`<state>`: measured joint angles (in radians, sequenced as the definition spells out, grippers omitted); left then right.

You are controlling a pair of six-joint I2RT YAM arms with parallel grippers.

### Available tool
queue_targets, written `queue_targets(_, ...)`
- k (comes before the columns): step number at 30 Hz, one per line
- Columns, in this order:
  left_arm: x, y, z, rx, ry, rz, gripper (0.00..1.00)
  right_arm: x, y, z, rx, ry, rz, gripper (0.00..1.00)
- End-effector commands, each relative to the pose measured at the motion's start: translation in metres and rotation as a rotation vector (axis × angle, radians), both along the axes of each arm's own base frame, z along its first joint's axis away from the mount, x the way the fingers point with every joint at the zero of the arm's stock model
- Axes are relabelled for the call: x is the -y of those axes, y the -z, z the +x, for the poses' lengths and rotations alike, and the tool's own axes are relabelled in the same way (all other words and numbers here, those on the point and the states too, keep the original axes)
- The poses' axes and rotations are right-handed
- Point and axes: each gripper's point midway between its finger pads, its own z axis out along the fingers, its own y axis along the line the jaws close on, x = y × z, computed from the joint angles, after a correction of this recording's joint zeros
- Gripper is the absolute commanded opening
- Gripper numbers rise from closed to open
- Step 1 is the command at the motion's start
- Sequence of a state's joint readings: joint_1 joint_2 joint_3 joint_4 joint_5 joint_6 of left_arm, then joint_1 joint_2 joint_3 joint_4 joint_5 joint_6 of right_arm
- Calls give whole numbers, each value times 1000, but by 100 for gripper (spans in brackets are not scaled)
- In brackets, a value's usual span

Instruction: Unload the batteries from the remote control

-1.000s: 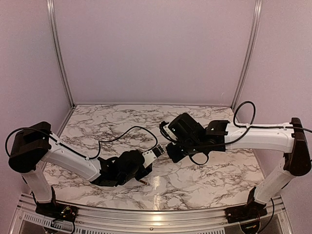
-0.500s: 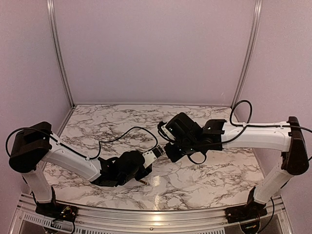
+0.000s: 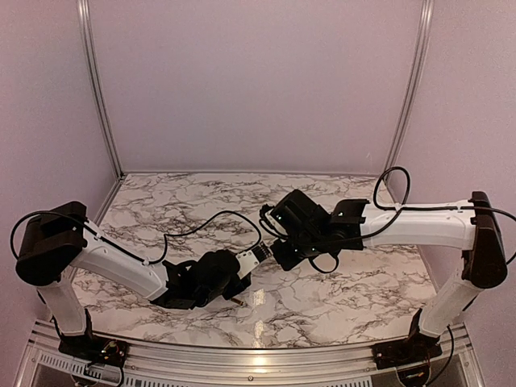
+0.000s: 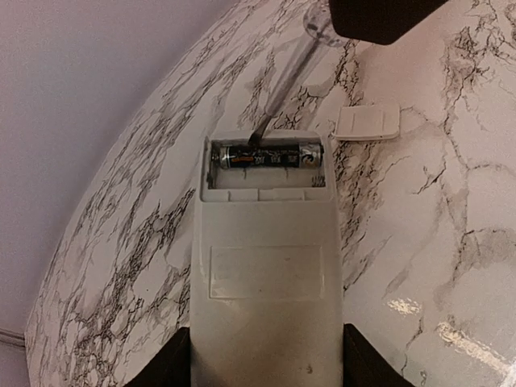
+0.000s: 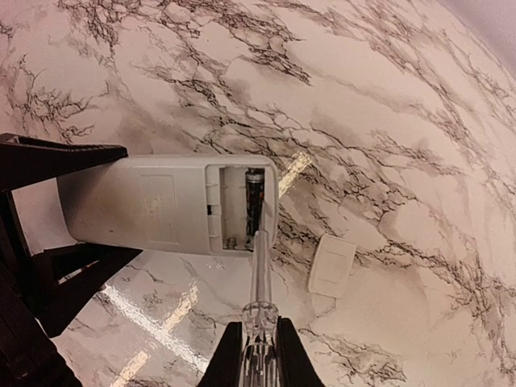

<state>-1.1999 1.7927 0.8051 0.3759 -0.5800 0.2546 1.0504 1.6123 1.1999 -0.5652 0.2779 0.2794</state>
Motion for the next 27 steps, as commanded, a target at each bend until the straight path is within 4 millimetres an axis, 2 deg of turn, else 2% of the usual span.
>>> queue_targets(1, 9, -8, 1, 13, 6, -17, 0, -3, -5, 1, 7, -1, -11, 0)
queue_targets(12, 10, -8, 0, 11, 13, -11, 0, -7, 12, -7, -52, -43, -58, 0)
queue_targets(27, 15, -8, -7, 25, 31, 9, 0, -16, 13, -8, -97, -98, -125, 0)
